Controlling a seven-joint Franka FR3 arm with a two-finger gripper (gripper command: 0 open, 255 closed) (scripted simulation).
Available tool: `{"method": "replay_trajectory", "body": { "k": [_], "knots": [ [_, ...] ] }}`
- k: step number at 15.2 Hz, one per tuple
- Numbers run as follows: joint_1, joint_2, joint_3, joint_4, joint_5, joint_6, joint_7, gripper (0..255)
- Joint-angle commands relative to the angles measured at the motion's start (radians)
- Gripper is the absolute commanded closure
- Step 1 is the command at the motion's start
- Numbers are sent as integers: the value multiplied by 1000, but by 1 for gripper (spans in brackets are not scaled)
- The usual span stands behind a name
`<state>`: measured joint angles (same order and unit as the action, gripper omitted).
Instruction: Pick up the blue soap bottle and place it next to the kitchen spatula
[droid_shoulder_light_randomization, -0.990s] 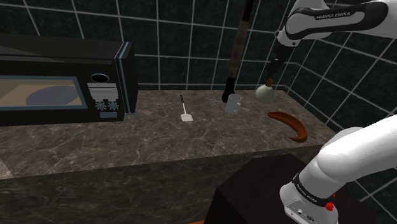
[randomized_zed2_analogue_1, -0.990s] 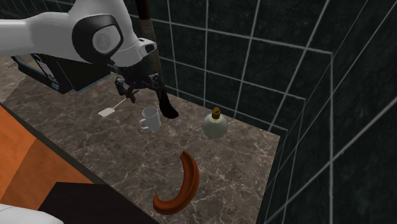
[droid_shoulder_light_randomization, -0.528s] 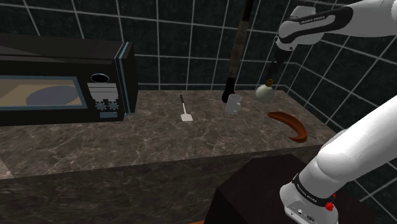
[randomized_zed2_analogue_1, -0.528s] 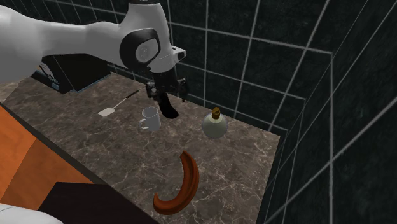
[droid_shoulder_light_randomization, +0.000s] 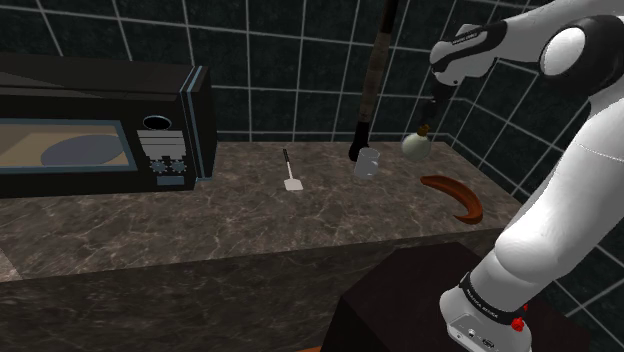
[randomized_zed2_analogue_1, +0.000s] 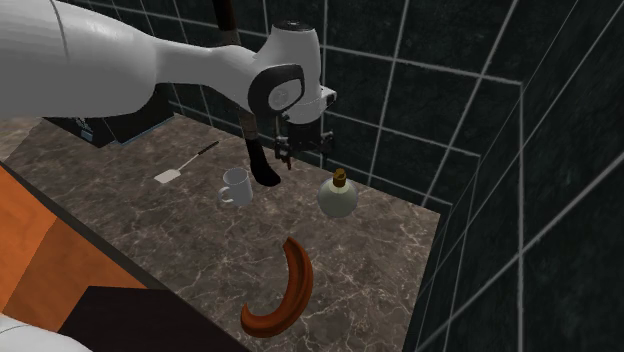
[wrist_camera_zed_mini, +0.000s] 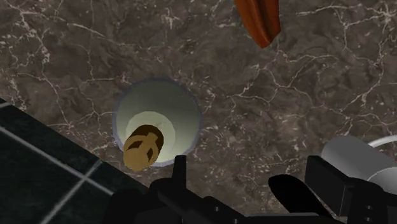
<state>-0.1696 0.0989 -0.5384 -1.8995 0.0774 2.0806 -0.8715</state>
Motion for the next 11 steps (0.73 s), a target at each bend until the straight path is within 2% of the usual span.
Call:
{"method": "replay_trajectory", "body": {
  "k": [1, 7, 11],
  "knots": [
    [-29, 97, -8, 84, 64, -8, -57, 0],
    [-160, 354, 10, 347, 207, -67, -178, 0],
    [-164, 374, 19, 324, 219, -25, -186, 0]
  ]
}}
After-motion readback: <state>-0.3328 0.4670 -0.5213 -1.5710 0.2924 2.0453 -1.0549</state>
